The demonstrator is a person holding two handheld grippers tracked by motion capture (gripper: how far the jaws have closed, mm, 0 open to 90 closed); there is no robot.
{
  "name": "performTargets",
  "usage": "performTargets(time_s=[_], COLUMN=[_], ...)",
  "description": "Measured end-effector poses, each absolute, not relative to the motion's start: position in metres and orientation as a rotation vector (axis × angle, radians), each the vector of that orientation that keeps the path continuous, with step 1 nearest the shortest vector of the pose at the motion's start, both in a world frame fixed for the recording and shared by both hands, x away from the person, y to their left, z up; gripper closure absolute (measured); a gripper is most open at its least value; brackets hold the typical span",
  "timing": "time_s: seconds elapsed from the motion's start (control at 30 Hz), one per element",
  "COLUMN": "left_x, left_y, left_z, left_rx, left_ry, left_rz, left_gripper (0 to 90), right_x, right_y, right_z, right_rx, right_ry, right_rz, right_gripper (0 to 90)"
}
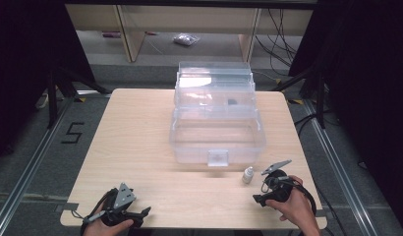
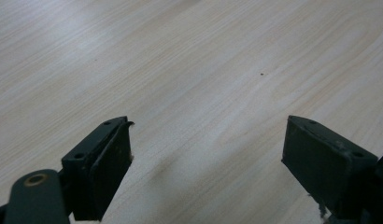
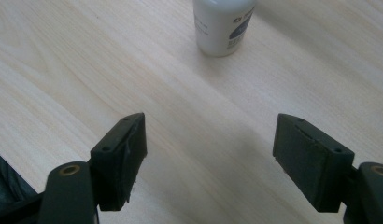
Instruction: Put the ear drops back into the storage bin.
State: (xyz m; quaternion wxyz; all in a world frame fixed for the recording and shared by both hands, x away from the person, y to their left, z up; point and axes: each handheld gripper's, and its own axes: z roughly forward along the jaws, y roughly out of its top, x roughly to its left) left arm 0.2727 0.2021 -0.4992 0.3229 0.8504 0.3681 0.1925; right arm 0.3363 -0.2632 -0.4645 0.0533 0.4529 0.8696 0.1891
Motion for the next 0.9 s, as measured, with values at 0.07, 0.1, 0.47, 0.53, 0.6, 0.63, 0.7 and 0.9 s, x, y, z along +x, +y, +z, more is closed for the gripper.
performTargets(time_s=[0.07, 0.1, 0.47, 0.53, 0.6, 0.63, 0.7, 0.9], left_x=[0.273, 0.273, 0.273, 0.273, 0.273, 0.273, 0.273, 0.273], left_y=[0.201, 0.202, 0.202, 0.202, 0.201, 0.202, 0.202, 0.202], left_z=[-0.500, -0.500, -0.500, -0.500, -0.501, -0.499, -0.500, -0.499], left_rx=[2.220, 2.229, 2.227, 2.232, 2.220, 2.236, 2.224, 2.230], left_ry=[0.980, 0.969, 0.972, 0.973, 0.980, 0.960, 0.975, 0.961], left_rz=[0.497, 0.499, 0.508, 0.504, 0.495, 0.503, 0.503, 0.508], left_gripper=[15.0, 15.0, 15.1, 15.0, 15.0, 15.1, 15.0, 15.0], right_x=[0.342, 0.343, 0.357, 0.357, 0.358, 0.359, 0.361, 0.366], right_y=[-0.264, -0.263, -0.260, -0.258, -0.257, -0.257, -0.255, -0.249], right_z=[-0.463, -0.462, -0.457, -0.454, -0.453, -0.453, -0.451, -0.445], right_rx=[1.329, 1.333, 1.293, 1.300, 1.303, 1.288, 1.280, 1.284], right_ry=[2.658, 2.665, 2.677, 2.679, 2.681, 2.675, 2.691, 2.680], right_rz=[0.568, 0.561, 0.535, 0.519, 0.525, 0.523, 0.519, 0.484], right_gripper=[28.3, 28.5, 28.7, 29.0, 29.3, 29.3, 29.2, 29.7])
